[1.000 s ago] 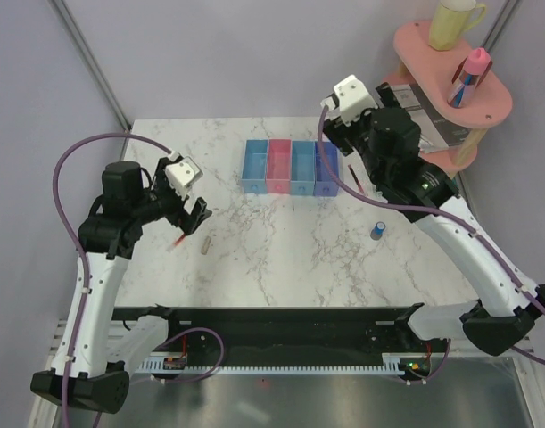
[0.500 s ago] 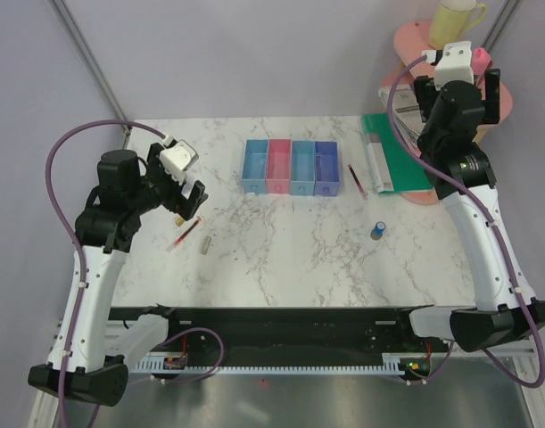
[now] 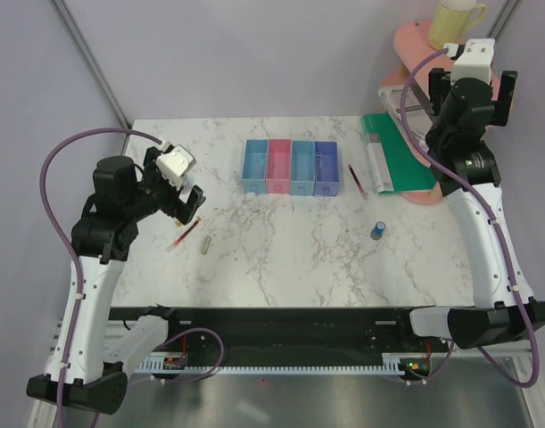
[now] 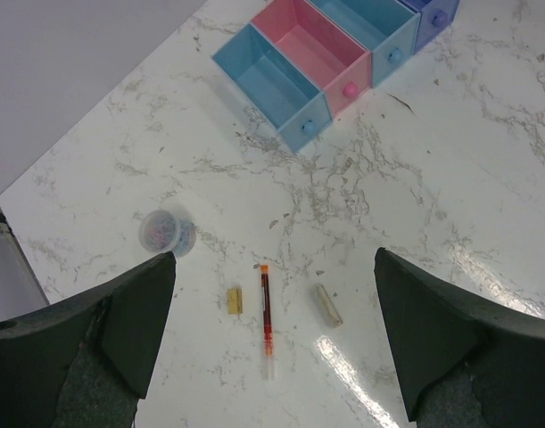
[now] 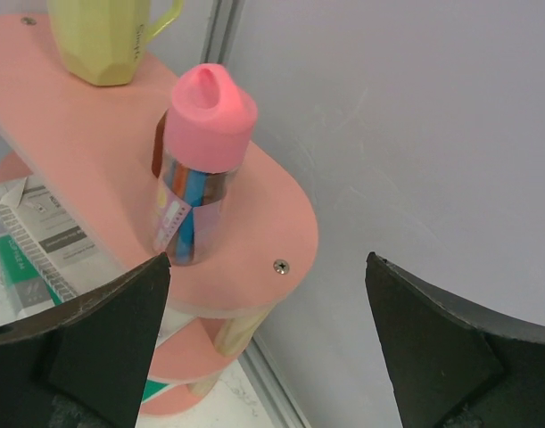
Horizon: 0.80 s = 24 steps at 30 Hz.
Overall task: Sort the stationery into containers
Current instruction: Pick up the stationery from the corner of the board.
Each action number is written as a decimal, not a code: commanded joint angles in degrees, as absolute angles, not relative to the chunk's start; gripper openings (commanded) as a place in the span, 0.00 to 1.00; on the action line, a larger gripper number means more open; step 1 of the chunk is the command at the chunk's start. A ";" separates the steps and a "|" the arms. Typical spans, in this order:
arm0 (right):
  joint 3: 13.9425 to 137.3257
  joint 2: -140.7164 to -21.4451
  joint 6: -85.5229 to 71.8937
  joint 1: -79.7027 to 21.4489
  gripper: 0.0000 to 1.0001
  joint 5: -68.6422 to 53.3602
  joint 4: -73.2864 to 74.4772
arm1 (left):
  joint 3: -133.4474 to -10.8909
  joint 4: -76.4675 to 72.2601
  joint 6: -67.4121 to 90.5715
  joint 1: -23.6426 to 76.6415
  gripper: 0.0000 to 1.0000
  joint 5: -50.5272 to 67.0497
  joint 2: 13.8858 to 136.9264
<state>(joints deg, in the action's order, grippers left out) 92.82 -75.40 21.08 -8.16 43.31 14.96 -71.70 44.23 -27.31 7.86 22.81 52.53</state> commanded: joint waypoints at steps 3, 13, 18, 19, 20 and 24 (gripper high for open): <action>93.78 -74.35 14.42 -3.61 0.98 40.08 12.04 | -73.21 43.86 -28.92 8.17 1.00 22.68 52.56; 94.22 -78.31 10.99 -1.41 0.98 32.70 11.43 | -74.09 44.03 -28.92 8.52 1.00 22.59 52.91; 94.31 -80.51 10.37 -1.23 0.98 33.13 10.20 | -74.53 44.03 -29.18 8.61 1.00 22.59 53.00; 94.22 -80.68 10.37 -1.06 0.98 33.13 9.76 | -74.53 44.03 -29.27 8.61 1.00 22.50 53.09; 94.13 -81.21 10.37 -0.97 0.98 33.48 9.06 | -74.53 44.12 -29.35 8.61 1.00 22.50 53.17; 94.48 -82.18 10.55 -0.79 0.98 34.28 8.00 | -74.18 44.12 -29.36 8.61 1.00 22.32 53.35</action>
<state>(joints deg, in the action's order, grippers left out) 92.82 -81.62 11.57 -1.28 34.04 12.05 -72.44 44.45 -27.75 8.38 22.70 52.99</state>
